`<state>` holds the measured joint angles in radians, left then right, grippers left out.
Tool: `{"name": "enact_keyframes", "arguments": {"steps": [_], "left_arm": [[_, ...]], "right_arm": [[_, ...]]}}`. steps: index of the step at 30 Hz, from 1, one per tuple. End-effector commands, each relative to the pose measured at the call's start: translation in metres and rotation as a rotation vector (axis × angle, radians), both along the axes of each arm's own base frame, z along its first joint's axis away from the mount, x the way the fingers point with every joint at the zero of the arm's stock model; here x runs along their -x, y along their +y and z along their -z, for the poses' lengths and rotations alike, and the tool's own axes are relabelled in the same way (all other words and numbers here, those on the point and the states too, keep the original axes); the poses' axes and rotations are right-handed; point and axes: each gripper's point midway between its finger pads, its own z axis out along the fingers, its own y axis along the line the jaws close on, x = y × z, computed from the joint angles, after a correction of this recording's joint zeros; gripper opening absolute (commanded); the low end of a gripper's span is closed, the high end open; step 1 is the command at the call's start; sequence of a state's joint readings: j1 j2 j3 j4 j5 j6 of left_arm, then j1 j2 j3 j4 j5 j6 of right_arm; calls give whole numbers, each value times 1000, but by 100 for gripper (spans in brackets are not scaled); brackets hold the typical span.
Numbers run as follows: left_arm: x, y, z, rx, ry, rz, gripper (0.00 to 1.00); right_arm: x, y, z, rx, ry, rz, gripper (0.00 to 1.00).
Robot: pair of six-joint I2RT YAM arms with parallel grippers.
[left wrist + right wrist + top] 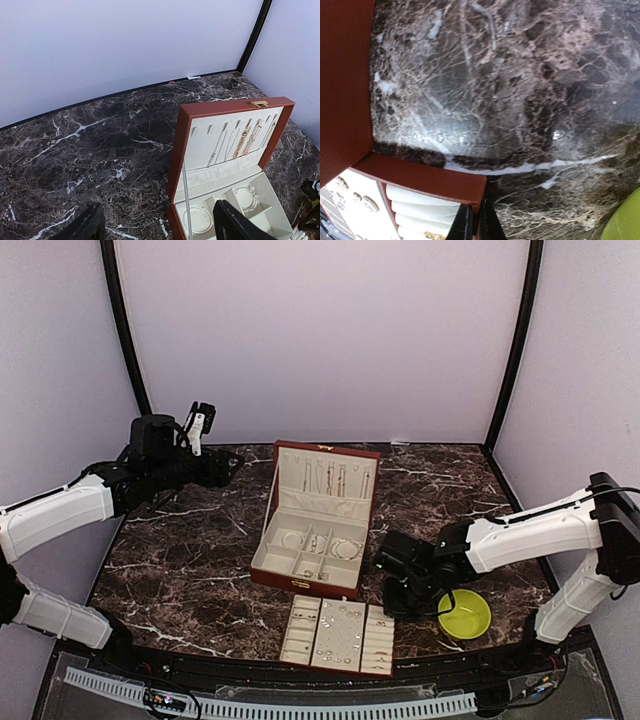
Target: Organize the mixed jewelry
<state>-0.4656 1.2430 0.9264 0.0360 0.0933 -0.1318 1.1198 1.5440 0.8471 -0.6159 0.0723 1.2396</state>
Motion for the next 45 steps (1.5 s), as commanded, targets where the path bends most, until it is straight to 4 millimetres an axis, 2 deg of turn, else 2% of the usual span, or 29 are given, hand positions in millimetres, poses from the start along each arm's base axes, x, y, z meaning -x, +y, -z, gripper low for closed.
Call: {"name": "enact_keyframes", "arguments": {"steps": [1, 6, 16, 23, 45], "left_arm": [[5, 0, -11, 28, -32, 10, 77], [4, 0, -8, 24, -27, 6, 77], [3, 1, -5, 14, -23, 3, 77], [3, 1, -5, 11, -25, 1, 77], [3, 1, -6, 18, -29, 1, 77]], "right_arm": [[2, -24, -1, 119, -14, -38, 0], [-1, -28, -6, 132, -19, -97, 0], [-14, -39, -28, 52, -36, -120, 0], [-14, -45, -40, 10, -25, -152, 0], [-34, -30, -89, -19, -81, -253, 0]]}}
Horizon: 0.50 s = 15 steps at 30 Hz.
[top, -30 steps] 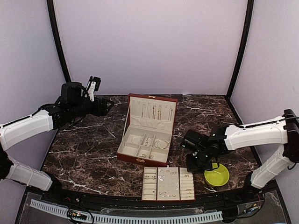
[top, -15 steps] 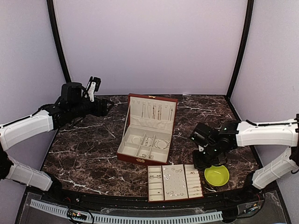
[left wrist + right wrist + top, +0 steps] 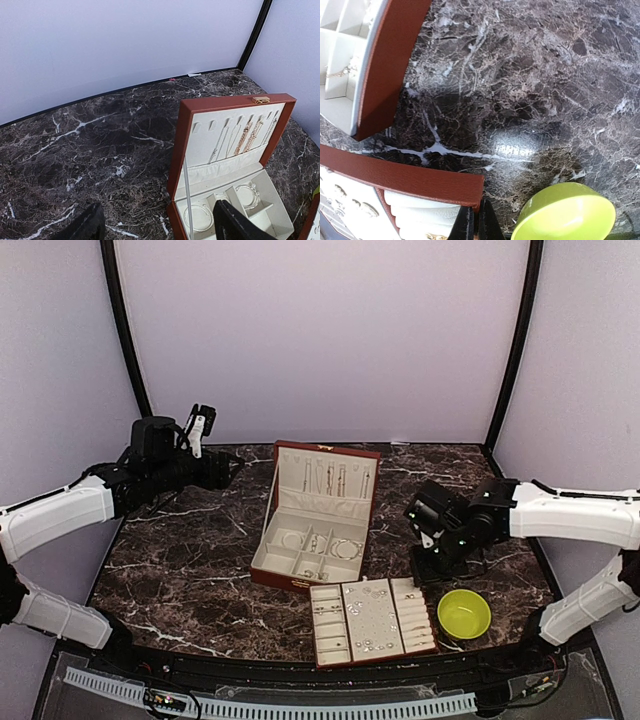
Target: Organize the mixed jewelry
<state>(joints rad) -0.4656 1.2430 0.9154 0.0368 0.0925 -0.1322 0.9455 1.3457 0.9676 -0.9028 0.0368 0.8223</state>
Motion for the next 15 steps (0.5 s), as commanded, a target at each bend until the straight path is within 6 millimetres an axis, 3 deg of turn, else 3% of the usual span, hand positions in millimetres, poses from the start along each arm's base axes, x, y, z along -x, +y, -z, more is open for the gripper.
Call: {"name": "enact_keyframes", "arguments": {"steps": [1, 9, 15], "left_arm": [[3, 0, -11, 24, -38, 2, 77], [2, 1, -12, 25, -37, 1, 77], [4, 1, -16, 28, -48, 1, 77]], "right_arm": [[-10, 12, -20, -46, -15, -13, 0], [-36, 27, -32, -75, 14, 39, 0], [-55, 41, -30, -80, 39, 69, 0]]}}
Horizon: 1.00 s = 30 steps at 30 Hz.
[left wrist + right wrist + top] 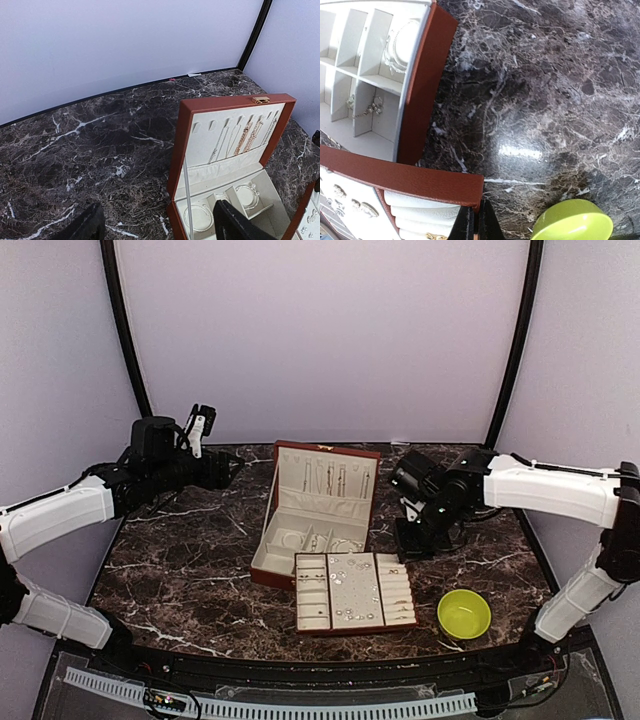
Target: Organize the mixed jewelry
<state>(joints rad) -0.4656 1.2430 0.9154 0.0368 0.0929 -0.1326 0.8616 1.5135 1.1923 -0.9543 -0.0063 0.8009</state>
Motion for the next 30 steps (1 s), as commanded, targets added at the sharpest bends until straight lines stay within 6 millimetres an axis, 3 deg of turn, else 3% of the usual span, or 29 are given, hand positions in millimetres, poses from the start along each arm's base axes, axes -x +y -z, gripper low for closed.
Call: {"name": "enact_keyframes", "arguments": {"steps": [1, 14, 30], "left_arm": [[4, 2, -16, 25, -51, -3, 77], [4, 3, -19, 24, -59, -2, 77], [9, 6, -33, 25, -98, -2, 78]], "right_arm": [[-16, 17, -8, -53, 17, 29, 0], [-65, 21, -4, -34, 36, 218, 0], [-98, 19, 6, 70, 34, 381, 0]]}}
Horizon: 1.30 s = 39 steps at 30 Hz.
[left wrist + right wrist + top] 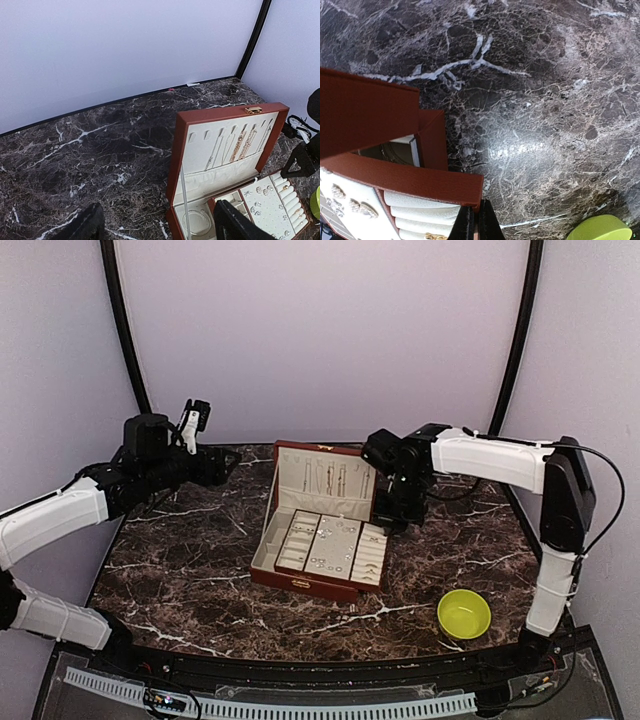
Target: Organize the mixed jewelry
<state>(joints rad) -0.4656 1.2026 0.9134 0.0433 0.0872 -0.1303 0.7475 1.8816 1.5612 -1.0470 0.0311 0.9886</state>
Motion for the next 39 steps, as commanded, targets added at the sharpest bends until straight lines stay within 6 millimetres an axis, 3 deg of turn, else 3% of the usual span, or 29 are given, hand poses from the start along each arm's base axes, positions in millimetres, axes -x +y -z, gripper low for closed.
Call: {"name": "enact_keyframes", "arguments": {"steps": [1, 19, 34, 39], "left_arm": [[5, 3, -20, 8, -63, 2, 78], [9, 6, -29, 15, -91, -2, 78], [10, 9, -33, 9, -107, -10, 78], [10, 9, -32, 9, -107, -10, 78]], "right_arm": [[-14, -1, -11, 17, -34, 81, 0], [-27, 20, -2, 30, -49, 109, 0], [-29, 52, -7, 20, -87, 76, 0], [-28, 54, -10, 44, -93, 59, 0]]}}
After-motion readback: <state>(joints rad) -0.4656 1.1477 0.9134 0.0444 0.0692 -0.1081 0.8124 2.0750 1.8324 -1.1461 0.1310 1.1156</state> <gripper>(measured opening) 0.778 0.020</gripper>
